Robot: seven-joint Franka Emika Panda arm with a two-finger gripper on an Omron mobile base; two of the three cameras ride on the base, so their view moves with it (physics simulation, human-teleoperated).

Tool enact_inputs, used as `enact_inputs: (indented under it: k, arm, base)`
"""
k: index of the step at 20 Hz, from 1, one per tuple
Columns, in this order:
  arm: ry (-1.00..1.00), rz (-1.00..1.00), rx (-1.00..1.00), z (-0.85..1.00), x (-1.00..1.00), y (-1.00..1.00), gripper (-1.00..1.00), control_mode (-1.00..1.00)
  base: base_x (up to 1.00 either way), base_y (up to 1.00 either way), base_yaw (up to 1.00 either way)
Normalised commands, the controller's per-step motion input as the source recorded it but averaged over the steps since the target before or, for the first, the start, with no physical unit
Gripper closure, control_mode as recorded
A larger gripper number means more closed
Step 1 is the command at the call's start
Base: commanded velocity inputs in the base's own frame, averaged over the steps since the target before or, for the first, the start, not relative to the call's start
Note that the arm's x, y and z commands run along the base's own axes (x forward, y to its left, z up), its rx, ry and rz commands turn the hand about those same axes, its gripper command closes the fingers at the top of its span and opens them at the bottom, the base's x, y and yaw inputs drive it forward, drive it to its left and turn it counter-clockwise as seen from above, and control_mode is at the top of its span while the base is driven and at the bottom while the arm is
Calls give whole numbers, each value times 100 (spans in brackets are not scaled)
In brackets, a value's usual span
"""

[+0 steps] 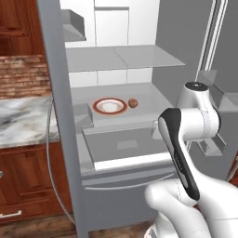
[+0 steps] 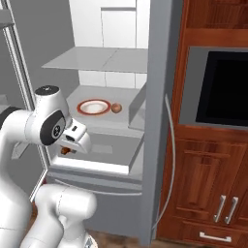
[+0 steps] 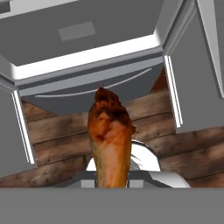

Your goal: Retrieve the chicken drumstick from the fridge and place it on the cutting board.

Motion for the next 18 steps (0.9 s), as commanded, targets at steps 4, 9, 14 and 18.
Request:
enact_inputs:
  k: [4, 9, 14, 18]
  arm:
    - [0, 0, 0, 0, 0, 0, 100, 100]
    - [0, 0, 0, 0, 0, 0, 100, 100]
    - [0, 0, 0, 0, 0, 0, 100, 100]
    - [0, 0, 0, 0, 0, 0, 100, 100]
  base:
    - [-43, 6, -6]
    - [-69, 7, -1]
    - [-77, 20, 0]
    - [-40, 47, 1]
